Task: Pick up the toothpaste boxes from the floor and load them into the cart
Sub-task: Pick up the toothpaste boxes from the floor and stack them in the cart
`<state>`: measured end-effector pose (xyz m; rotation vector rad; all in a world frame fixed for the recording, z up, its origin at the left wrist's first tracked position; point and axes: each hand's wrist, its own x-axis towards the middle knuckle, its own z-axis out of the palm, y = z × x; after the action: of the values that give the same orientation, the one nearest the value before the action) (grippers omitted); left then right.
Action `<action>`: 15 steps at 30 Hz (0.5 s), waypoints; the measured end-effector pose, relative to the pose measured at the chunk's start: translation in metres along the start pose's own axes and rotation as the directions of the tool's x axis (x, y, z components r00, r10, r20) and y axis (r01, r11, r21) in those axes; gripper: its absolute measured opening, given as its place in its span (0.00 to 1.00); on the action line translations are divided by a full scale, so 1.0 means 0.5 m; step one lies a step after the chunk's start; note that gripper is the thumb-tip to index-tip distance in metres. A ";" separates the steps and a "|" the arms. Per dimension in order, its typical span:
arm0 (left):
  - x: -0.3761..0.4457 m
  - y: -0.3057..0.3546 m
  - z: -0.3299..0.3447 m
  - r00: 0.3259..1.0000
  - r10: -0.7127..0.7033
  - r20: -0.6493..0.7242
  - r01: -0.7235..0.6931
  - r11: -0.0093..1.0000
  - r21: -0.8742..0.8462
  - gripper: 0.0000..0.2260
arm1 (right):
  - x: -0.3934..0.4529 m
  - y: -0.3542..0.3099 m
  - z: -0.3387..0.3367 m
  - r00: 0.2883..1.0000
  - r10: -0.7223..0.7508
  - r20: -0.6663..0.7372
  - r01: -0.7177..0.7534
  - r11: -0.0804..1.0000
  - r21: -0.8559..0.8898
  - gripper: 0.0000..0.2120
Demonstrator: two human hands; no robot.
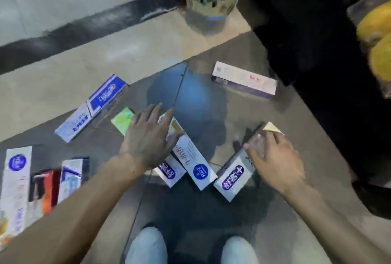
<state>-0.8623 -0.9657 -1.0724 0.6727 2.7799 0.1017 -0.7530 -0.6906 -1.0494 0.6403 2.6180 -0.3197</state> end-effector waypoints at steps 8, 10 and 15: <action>0.006 -0.032 0.100 0.997 -0.039 0.059 0.037 0.999 0.032 0.35 | 0.018 0.002 0.149 0.988 -0.130 -0.080 0.138 0.985 0.103 0.36; 0.014 -0.020 0.095 0.996 -0.041 0.075 0.044 0.998 -0.048 0.33 | 0.037 -0.008 0.149 0.974 -0.203 -0.101 0.216 0.966 0.143 0.36; 0.055 0.031 0.095 0.995 -0.011 0.098 0.030 0.980 -0.198 0.32 | 0.068 -0.023 0.143 0.937 -0.322 -0.139 0.345 0.916 0.203 0.34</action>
<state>-0.8652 -0.9392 -1.1229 0.5821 2.6380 0.3303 -0.7611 -0.7098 -1.1267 0.2771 2.8120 -0.7140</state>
